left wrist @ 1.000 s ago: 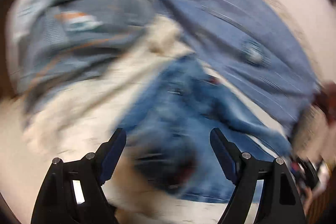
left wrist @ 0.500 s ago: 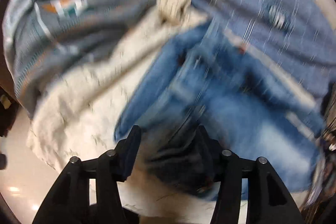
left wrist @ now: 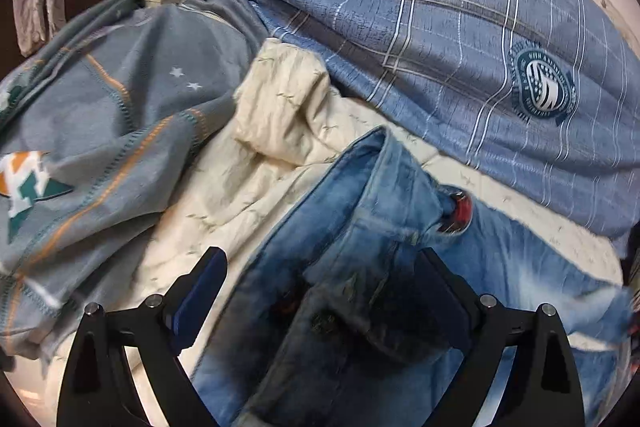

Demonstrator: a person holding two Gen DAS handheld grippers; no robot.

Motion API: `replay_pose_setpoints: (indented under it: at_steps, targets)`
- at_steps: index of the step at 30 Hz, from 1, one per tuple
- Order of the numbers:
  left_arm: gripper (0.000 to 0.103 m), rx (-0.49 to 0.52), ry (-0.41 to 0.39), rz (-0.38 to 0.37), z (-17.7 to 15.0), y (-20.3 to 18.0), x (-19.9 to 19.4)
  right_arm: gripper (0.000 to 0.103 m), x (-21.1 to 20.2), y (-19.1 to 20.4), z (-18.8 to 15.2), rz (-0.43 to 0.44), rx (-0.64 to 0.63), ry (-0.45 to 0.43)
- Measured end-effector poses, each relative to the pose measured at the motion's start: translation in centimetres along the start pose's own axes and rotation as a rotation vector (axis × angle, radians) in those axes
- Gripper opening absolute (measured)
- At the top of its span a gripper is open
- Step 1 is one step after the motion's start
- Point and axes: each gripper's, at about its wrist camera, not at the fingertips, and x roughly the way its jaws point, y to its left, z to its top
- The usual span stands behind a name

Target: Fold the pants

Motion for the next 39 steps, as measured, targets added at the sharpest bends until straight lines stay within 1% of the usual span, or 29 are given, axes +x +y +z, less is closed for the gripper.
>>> replay_pose_setpoints:
  at_steps: [1, 2, 3, 4, 5, 6, 8, 9, 10, 13, 14, 15, 16, 17, 18, 19, 21, 22, 23, 24, 25, 26, 28, 31, 34, 36, 37, 38, 39]
  targets:
    - [0.095, -0.007, 0.008, -0.014, 0.5, -0.2, 0.5, 0.012, 2.3, -0.6, -0.5, -0.076, -0.027, 0.125]
    - [0.095, -0.013, 0.013, -0.029, 0.8, -0.2, 0.8, 0.014, 4.0, -1.5, -1.1, -0.168, -0.045, 0.198]
    - [0.095, -0.014, 0.014, -0.041, 1.3, -0.4, 1.1, 0.014, 4.2, -2.3, -1.4, -0.163, -0.033, 0.193]
    - [0.095, -0.01, 0.012, -0.042, 1.7, -0.4, 1.1, 0.014, 3.6, -2.9, -1.3, -0.113, -0.004, 0.156]
    - [0.095, -0.006, 0.016, -0.041, 2.2, -0.5, 1.2, 0.019, 2.4, -3.6, -0.9, -0.036, 0.048, 0.077]
    - [0.095, -0.006, 0.024, -0.045, 2.7, -0.7, 1.6, 0.026, 1.2, -3.9, -0.6, 0.003, 0.077, 0.01]
    - [0.095, -0.025, 0.042, -0.054, 3.3, -0.5, 2.0, 0.096, -0.5, -3.7, -0.3, 0.021, 0.083, -0.113]
    - [0.095, -0.045, 0.043, -0.063, 3.4, -0.3, 2.0, 0.1, -1.0, -3.3, -0.4, 0.01, 0.069, -0.164]
    - [0.095, -0.056, 0.043, -0.071, 3.3, -0.1, 2.0, 0.099, -0.9, -3.1, -0.4, 0.006, 0.045, -0.173]
    - [0.095, -0.062, 0.057, -0.07, 2.9, 0.0, 2.4, 0.098, 2.4, -2.8, -0.4, -0.032, -0.009, -0.035]
    - [0.095, -0.064, 0.07, -0.068, 2.8, 0.1, 2.7, 0.092, 3.3, -2.8, -0.5, -0.045, -0.031, -0.006]
    - [0.095, -0.07, 0.085, -0.067, 2.7, 0.1, 3.0, 0.08, 4.6, -2.5, -0.6, -0.029, -0.054, 0.03]
    - [0.095, -0.075, 0.097, -0.072, 2.7, 0.1, 3.0, 0.034, 5.1, -2.5, -0.6, -0.011, -0.048, 0.056]
    - [0.095, -0.075, 0.098, -0.076, 2.7, 0.2, 3.0, 0.022, 5.0, -2.1, -0.7, -0.03, -0.044, 0.058]
    - [0.095, -0.074, 0.09, -0.076, 2.7, 0.2, 3.0, 0.021, 4.6, -1.4, -0.8, -0.053, -0.069, 0.046]
    - [0.095, -0.07, 0.078, -0.071, 2.8, 0.3, 2.9, 0.021, 4.0, -0.8, -1.0, -0.085, -0.097, 0.042]
    - [0.095, -0.076, 0.075, -0.06, 3.2, 0.4, 3.1, 0.021, 5.3, -2.3, -1.4, -0.114, -0.049, 0.128]
    - [0.095, -0.081, 0.081, -0.065, 3.3, 0.5, 3.2, 0.023, 5.5, -3.0, -1.3, -0.093, -0.02, 0.138]
    - [0.095, -0.084, 0.084, -0.071, 3.5, 0.6, 3.3, 0.031, 4.8, -3.3, -1.1, -0.07, -0.001, 0.122]
    - [0.095, -0.078, 0.082, -0.07, 3.7, 0.5, 3.4, 0.039, 4.1, -3.3, -0.9, -0.08, -0.003, 0.116]
    - [0.095, -0.066, 0.081, -0.066, 3.9, 0.3, 3.6, 0.077, 3.3, -3.2, -0.6, -0.081, -0.006, 0.109]
    - [0.095, -0.051, 0.08, -0.065, 4.2, 0.1, 3.9, 0.09, 2.6, -3.1, -0.5, -0.073, -0.011, 0.093]
    - [0.095, -0.023, 0.082, -0.081, 4.9, -0.6, 4.4, 0.09, 0.3, -2.7, 0.4, -0.031, -0.024, 0.025]
    - [0.095, 0.001, 0.113, -0.132, 6.0, -2.0, 5.7, 0.09, -0.6, -3.5, 3.1, -0.021, 0.041, -0.094]
    - [0.095, 0.007, 0.178, -0.2, 6.7, -3.6, 7.8, 0.09, 2.7, -4.0, 5.5, 0.015, 0.073, -0.005]
    - [0.092, -0.007, 0.252, -0.209, 6.7, -4.3, 9.6, 0.082, 5.9, -3.7, 6.0, -0.058, 0.066, 0.074]
    - [0.066, -0.011, 0.253, -0.212, 6.8, -4.5, 10.0, 0.053, 6.7, -3.9, 6.1, -0.051, 0.073, 0.093]
    - [0.043, 0.003, 0.252, -0.201, 6.8, -4.8, 10.4, 0.018, 7.0, -3.7, 6.0, -0.061, 0.068, 0.096]
    - [0.014, 0.032, 0.273, -0.163, 6.9, -5.1, 10.9, 0.017, 6.5, -2.7, 5.9, -0.104, 0.022, 0.052]
